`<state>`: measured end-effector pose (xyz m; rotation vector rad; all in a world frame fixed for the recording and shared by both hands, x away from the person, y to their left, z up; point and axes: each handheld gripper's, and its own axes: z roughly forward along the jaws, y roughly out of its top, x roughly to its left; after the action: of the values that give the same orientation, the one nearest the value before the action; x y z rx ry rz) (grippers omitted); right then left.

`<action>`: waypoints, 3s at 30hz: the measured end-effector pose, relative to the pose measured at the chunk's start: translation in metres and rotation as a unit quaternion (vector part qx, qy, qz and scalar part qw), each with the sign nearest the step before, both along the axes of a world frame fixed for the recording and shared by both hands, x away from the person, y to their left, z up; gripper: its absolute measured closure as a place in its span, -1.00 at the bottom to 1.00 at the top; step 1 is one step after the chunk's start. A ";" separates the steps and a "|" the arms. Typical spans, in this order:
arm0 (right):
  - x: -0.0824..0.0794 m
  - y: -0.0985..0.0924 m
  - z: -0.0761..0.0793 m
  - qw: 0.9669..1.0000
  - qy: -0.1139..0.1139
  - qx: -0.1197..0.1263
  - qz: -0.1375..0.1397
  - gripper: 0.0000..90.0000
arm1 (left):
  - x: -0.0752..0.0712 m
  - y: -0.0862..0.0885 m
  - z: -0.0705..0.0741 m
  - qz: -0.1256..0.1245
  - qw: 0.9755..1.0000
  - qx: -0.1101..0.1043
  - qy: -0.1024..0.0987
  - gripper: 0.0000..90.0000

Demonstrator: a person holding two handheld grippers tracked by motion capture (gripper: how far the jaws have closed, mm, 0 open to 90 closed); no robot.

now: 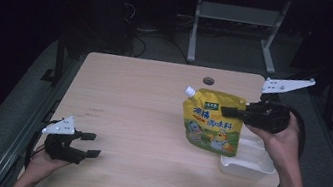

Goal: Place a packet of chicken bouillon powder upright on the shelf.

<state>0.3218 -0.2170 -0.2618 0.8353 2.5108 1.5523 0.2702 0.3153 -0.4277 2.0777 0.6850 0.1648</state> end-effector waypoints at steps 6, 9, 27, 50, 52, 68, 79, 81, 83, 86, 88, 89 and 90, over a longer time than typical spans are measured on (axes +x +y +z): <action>-0.001 -0.011 0.000 1.000 0.000 0.003 -0.012 0.99 | 0.000 0.000 0.000 -0.001 1.000 0.001 0.000 -0.27; -0.002 -0.016 -0.001 1.000 0.000 0.005 -0.018 0.99 | 0.000 0.000 0.000 -0.001 1.000 0.001 0.000 -0.27; -0.009 -0.053 -0.006 0.998 0.004 0.009 -0.062 0.99 | 0.000 -0.001 -0.002 -0.002 1.000 0.004 0.003 -0.27; -0.013 -0.094 -0.020 0.994 0.013 0.005 -0.111 0.99 | 0.001 -0.005 -0.005 -0.006 1.000 0.009 0.008 -0.27; -0.013 -0.095 -0.022 0.993 0.014 0.006 -0.114 0.99 | 0.002 -0.005 -0.005 -0.006 1.000 0.009 0.007 -0.27; -0.007 -0.098 -0.041 0.992 0.029 0.007 -0.125 0.99 | 0.001 -0.006 -0.006 -0.006 1.000 0.010 0.010 -0.27; -0.005 -0.098 -0.049 0.991 0.036 0.005 -0.129 0.99 | 0.002 -0.006 -0.006 -0.006 1.000 0.010 0.010 -0.27; -0.005 -0.099 -0.051 0.991 0.036 0.006 -0.130 0.98 | 0.001 -0.006 -0.006 -0.007 1.000 0.011 0.010 -0.27; -0.005 -0.099 -0.052 0.990 0.039 0.007 -0.133 0.98 | 0.002 -0.006 -0.006 -0.007 1.000 0.011 0.010 -0.27; -0.005 -0.100 -0.055 0.990 0.041 0.009 -0.135 0.98 | 0.002 -0.006 -0.006 -0.007 1.000 0.011 0.010 -0.27; -0.004 -0.101 -0.057 0.990 0.043 0.008 -0.136 0.98 | 0.002 -0.006 -0.006 -0.007 1.000 0.011 0.011 -0.27; -0.004 -0.101 -0.058 0.990 0.043 0.007 -0.136 0.98 | 0.002 -0.006 -0.006 -0.007 1.000 0.012 0.011 -0.27; -0.004 -0.101 -0.059 0.990 0.044 0.007 -0.136 0.98 | 0.002 -0.006 -0.006 -0.007 1.000 0.012 0.011 -0.27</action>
<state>0.3176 -0.3180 -0.3210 1.2154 2.3212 1.4744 0.2719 0.3092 -0.4336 2.1087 0.6847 0.1431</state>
